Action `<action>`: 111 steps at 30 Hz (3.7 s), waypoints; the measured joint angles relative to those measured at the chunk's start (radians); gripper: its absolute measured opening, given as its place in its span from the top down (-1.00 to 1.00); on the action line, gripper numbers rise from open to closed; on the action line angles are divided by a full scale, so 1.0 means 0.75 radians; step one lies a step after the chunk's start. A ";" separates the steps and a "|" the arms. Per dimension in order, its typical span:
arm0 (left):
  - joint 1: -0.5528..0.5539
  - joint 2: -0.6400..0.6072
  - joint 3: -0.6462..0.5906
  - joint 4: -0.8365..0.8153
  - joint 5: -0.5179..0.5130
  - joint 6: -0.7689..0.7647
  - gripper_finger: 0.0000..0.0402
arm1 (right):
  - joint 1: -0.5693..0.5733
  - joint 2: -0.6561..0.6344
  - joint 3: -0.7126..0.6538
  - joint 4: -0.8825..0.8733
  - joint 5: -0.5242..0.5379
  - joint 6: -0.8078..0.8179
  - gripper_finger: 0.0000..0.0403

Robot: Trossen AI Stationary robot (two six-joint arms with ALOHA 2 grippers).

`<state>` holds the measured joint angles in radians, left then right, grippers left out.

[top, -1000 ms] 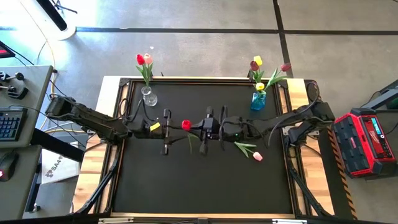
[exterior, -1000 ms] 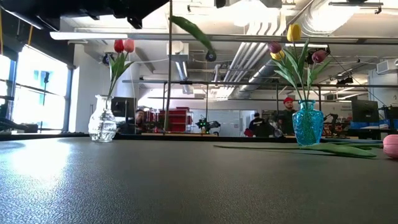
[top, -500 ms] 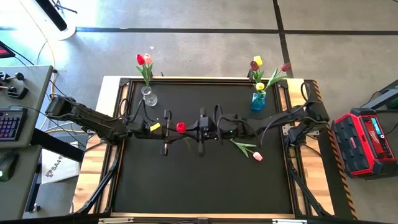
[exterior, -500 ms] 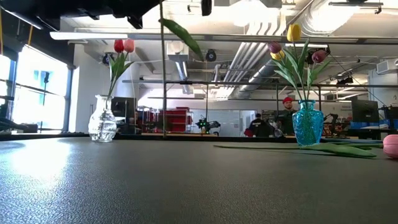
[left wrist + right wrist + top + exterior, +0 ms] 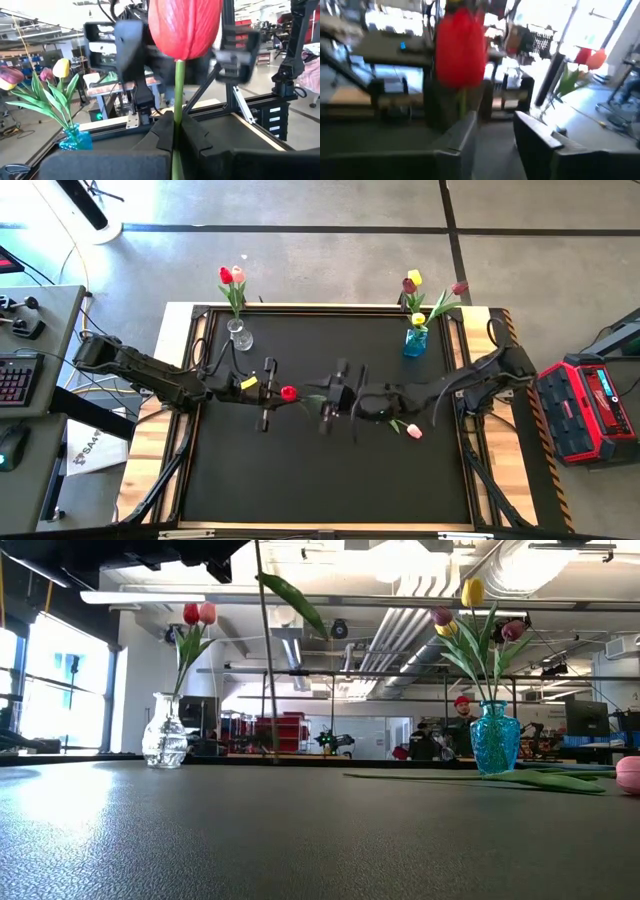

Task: Sort flowers into vase by color
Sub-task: Put the red flower into the transparent vase

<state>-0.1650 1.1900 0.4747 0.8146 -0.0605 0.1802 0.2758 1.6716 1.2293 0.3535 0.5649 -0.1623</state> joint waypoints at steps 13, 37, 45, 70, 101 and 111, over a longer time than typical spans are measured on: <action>0.002 -0.001 0.001 0.048 0.007 -0.076 1.00 | -0.011 0.020 -0.001 -0.217 -0.281 0.244 0.28; -0.001 -0.002 0.002 0.020 -0.114 -0.063 1.00 | -0.098 0.144 -0.001 -0.195 -0.377 0.277 0.99; 0.046 -0.052 0.002 -0.171 -0.464 -0.022 1.00 | -0.045 0.144 0.000 -0.352 -0.484 0.362 0.93; 0.595 -0.708 0.277 -0.987 -0.629 0.123 1.00 | -0.007 0.144 -0.001 -0.607 -0.369 0.360 0.93; 1.042 -0.720 0.227 -1.026 -0.560 -0.042 0.99 | -0.009 0.199 -0.001 -0.636 -0.012 0.391 0.93; 1.044 -0.719 0.221 -1.372 -0.588 -0.250 0.58 | -0.019 0.199 -0.001 -0.607 -0.010 0.392 0.93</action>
<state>0.6178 0.6506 0.6408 -0.2145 -0.5012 -0.0069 0.2613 1.8210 1.2289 -0.1015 0.5575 0.1314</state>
